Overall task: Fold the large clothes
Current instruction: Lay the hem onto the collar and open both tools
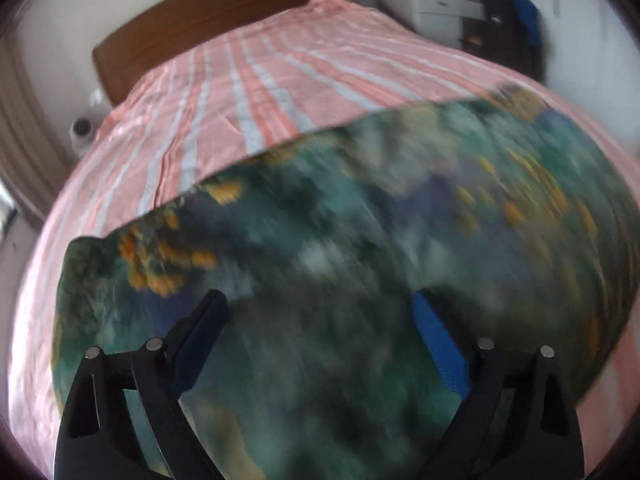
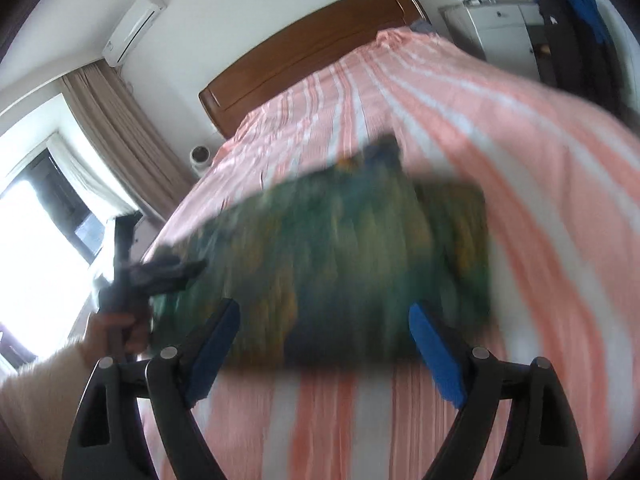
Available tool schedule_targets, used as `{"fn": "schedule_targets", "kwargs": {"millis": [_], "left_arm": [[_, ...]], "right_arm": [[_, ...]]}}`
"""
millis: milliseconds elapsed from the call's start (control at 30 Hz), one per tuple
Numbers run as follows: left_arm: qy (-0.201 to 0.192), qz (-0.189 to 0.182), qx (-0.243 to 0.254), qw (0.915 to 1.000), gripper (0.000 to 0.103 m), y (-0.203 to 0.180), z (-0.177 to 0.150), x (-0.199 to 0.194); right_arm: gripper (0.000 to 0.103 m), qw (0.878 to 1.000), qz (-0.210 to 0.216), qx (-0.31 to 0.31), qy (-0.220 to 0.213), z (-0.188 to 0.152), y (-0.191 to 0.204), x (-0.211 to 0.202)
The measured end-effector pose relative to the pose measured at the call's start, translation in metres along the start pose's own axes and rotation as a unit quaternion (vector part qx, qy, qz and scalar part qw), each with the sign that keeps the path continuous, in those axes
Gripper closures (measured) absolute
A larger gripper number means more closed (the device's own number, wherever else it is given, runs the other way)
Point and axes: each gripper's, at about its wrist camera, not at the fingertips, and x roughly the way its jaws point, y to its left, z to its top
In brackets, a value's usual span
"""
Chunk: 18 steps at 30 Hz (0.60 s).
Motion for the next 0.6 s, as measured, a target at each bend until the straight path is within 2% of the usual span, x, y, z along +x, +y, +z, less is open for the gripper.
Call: {"fn": "schedule_targets", "kwargs": {"millis": [67, 133, 200, 300, 400, 500, 600], "left_arm": [[-0.013, 0.002, 0.008, 0.9999, 0.008, -0.007, -0.019, -0.016], [-0.005, -0.02, 0.007, 0.9998, 0.007, -0.014, -0.035, -0.03], [0.0, -0.028, 0.005, 0.9996, 0.007, -0.023, -0.048, -0.04], [0.011, -0.042, 0.004, 0.999, 0.005, -0.04, -0.071, -0.059], [0.026, -0.054, 0.016, 0.9981, 0.005, -0.062, -0.094, -0.075], [0.048, -0.086, 0.019, 0.995, 0.005, -0.083, -0.116, -0.09], [0.048, -0.085, 0.009, 0.9952, 0.005, -0.096, -0.133, -0.107]], "right_arm": [[0.017, 1.0, -0.014, 0.014, 0.008, -0.034, -0.011, -0.006], [0.017, 0.998, -0.026, 0.047, 0.013, -0.069, -0.025, -0.007], [0.017, 0.998, -0.027, 0.062, 0.007, -0.084, -0.03, -0.008], [0.017, 0.999, -0.034, 0.029, 0.0, -0.077, -0.019, -0.007], [0.017, 0.999, -0.045, 0.021, 0.003, -0.076, -0.017, 0.006], [0.015, 0.999, -0.053, 0.002, 0.001, -0.08, -0.013, 0.01], [0.015, 0.999, -0.054, 0.003, -0.003, -0.08, -0.013, 0.012]]}}
